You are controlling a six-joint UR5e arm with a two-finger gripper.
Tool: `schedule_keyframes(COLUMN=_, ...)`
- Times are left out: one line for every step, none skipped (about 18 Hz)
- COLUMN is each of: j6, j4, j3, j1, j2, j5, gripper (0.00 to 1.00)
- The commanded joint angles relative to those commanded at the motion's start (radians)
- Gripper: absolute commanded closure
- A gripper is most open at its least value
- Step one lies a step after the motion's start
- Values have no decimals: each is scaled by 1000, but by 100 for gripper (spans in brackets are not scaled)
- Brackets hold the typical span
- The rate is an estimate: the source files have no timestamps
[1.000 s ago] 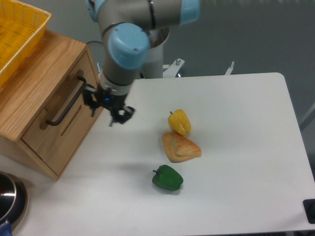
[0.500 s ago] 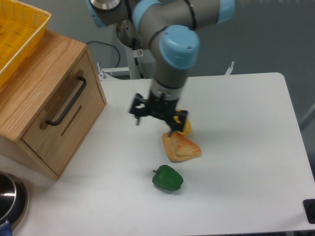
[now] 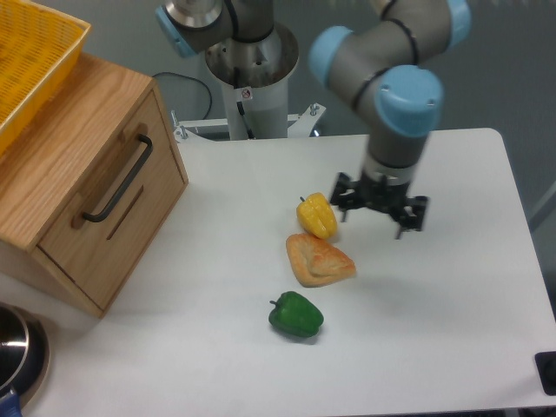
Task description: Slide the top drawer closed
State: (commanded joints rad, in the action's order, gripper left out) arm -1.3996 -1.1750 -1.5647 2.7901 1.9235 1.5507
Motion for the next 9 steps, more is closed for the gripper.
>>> schedule_keyframes(j6=-83, j4=0, j3=5, j1=24, j2=9, j5=11, gripper=0)
schedule_keyframes(j6=-151, j4=0, j3=11, j1=49, j2=23, j5=14, gripper=0)
schedule_keyframes(j6=-203, j4=2, j3=17, j1=71, j2=34, j5=23, gripper=0)
schedule_keyframes(j6=-240, j4=3, j3=21, j1=86, j2=44, j5=34, gripper=0)
schedule_keyframes(j6=-268, j4=5, j3=40, j1=104, j2=63, j5=35, gripper=0)
schedule_keyframes(j6=-288, j4=6, j3=67, j1=118, j2=83, j5=35, gripper=0)
schedule_keyframes(j6=-306, j4=8, j3=93, j1=124, j2=104, j5=35, gripper=0)
schedule_keyframes(j6=-317, j4=11, j3=115, j1=126, j2=124, j5=35, gripper=0)
schedule_keyframes(j6=-315, j4=12, j3=126, j1=129, j2=136, j5=34, gripper=0)
